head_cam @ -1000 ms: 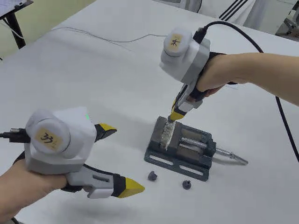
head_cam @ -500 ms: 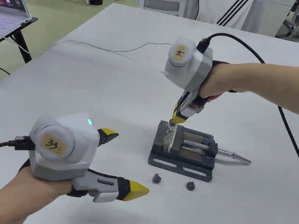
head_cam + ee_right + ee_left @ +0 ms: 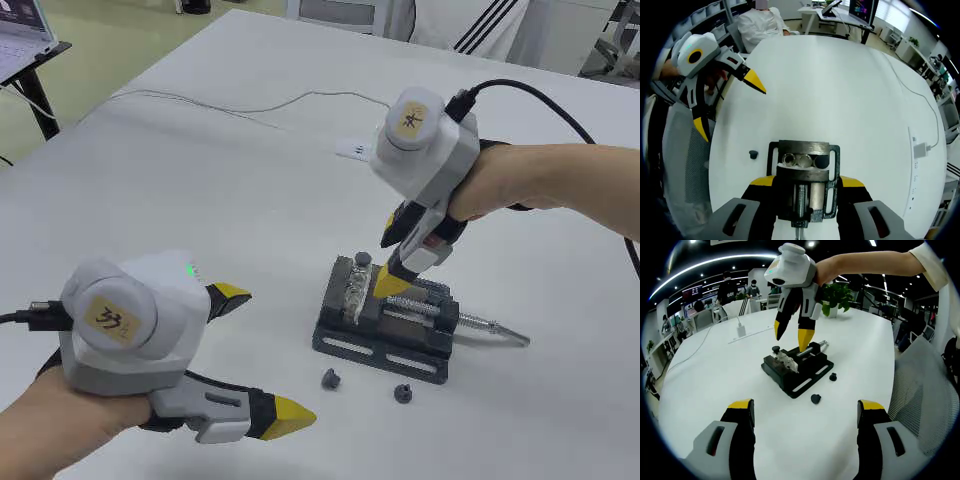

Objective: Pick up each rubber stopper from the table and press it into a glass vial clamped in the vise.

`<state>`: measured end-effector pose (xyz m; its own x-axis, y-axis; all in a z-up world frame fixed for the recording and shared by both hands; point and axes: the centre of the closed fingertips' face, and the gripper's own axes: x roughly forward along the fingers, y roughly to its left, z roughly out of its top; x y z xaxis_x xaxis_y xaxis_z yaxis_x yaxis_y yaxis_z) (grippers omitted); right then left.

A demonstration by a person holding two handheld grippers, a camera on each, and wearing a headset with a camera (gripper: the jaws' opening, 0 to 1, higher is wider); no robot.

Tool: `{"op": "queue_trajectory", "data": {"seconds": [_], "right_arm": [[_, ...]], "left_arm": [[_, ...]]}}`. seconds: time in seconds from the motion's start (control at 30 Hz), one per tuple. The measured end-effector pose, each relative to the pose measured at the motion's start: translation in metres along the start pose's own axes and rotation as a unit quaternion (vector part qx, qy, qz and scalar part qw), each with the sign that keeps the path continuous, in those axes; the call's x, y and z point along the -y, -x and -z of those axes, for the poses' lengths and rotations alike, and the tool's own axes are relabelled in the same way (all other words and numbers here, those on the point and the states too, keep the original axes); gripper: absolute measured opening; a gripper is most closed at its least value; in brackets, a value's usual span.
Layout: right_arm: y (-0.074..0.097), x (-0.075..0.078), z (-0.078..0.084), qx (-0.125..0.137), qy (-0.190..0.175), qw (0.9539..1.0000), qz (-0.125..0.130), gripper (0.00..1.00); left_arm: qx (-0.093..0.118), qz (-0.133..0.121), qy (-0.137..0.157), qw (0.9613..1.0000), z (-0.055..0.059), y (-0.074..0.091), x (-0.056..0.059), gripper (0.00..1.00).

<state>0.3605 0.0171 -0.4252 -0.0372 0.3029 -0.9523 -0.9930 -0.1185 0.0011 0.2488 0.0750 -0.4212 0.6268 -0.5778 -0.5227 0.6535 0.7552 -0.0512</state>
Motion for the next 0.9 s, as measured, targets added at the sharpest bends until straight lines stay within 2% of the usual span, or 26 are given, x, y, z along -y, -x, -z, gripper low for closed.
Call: {"op": "queue_trajectory", "data": {"seconds": [0.07,0.17,0.47,0.8,0.9], "right_arm": [[0.001,-0.006,0.001,0.004,0.001,1.0,0.0,0.48],[0.0,-0.006,0.001,0.009,-0.002,1.0,0.0,0.51],[0.003,-0.019,0.013,0.02,-0.009,0.9997,0.001,0.51],[0.005,-0.034,0.038,0.03,-0.029,0.9991,0.001,0.49],[0.008,-0.041,0.043,0.041,-0.041,0.9983,0.005,0.49]], "left_arm": [[0.0,0.001,-0.001,1.0,0.0,0.0,0.001,0.83],[0.0,0.001,-0.004,1.0,0.0,0.0,0.002,0.83],[-0.008,0.007,-0.012,0.9999,0.003,0.002,0.006,0.82],[-0.017,0.024,-0.025,0.9993,0.003,-0.004,0.018,0.81],[-0.021,0.032,-0.032,0.9988,0.001,-0.007,0.022,0.81]]}}
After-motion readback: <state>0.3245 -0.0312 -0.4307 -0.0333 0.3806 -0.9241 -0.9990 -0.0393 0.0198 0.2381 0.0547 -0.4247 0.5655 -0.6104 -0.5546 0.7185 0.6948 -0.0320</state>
